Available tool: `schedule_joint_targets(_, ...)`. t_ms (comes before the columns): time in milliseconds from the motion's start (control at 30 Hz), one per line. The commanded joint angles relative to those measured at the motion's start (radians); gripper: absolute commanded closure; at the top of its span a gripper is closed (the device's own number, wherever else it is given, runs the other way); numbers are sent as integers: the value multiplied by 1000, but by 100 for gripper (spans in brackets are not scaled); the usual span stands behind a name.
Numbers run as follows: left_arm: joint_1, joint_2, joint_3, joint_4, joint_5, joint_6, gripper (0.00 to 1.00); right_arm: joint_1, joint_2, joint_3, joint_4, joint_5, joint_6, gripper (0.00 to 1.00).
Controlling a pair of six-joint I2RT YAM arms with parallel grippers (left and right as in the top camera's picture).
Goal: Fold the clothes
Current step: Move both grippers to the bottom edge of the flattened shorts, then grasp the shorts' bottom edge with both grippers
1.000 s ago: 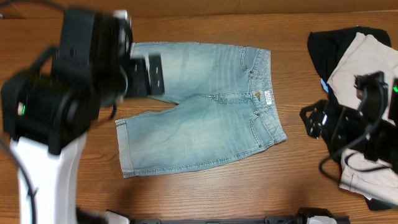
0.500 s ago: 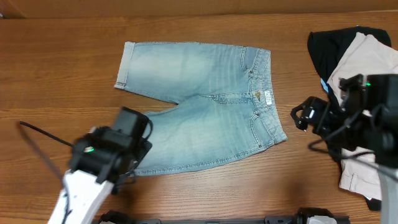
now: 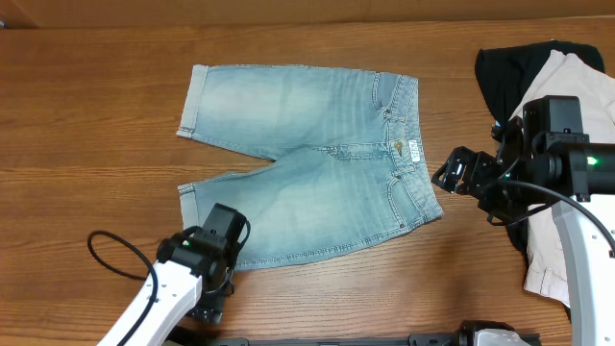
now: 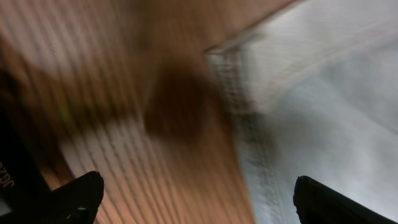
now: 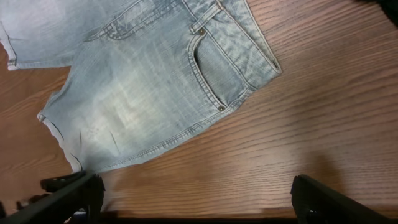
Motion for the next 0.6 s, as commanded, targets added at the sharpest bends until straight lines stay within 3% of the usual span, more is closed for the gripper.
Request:
schedule_joint_targets(0, -3, 0, -72, 65, 8, -86, 0, 0, 3, -3, 7, -13, 8, 0)
schedule_joint_targets(267, 114, 0, -199, 245, 3, -74, 1, 0, 3, -3, 5, -16, 8, 0)
schedule_joint_targets(433, 212, 0, -214, 277, -7, 34, 2, 0, 3, -3, 7, -16, 8, 0)
schedule_joint_targets(567, 276, 0, -214, 298, -47, 90, 9, 0, 3, -3, 8, -24, 9, 0)
